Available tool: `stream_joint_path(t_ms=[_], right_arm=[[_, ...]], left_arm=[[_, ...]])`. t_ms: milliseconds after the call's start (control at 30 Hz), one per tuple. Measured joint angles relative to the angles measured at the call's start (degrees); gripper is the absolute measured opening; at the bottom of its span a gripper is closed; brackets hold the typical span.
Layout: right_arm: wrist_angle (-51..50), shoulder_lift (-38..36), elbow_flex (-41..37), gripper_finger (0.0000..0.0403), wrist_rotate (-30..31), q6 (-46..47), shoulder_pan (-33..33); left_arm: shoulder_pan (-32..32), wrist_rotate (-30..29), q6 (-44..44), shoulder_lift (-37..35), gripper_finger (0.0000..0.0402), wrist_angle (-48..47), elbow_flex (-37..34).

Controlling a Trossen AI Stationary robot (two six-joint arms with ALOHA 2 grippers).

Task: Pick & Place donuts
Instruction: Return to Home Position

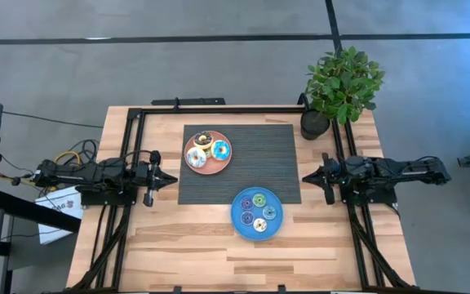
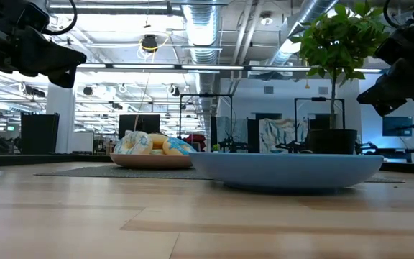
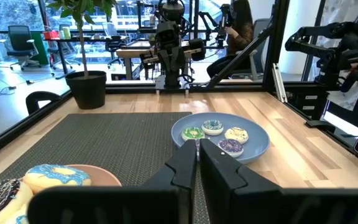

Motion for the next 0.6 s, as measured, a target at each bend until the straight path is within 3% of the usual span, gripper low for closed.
stream_joint_path(t_ms=[600], right_arm=[[0.06, 0.0, -0.02, 0.0, 0.2, -1.05, -0.02]], left_arm=[[-0.01, 0.0, 0.01, 0.0, 0.0013, 0.0, 0.01]])
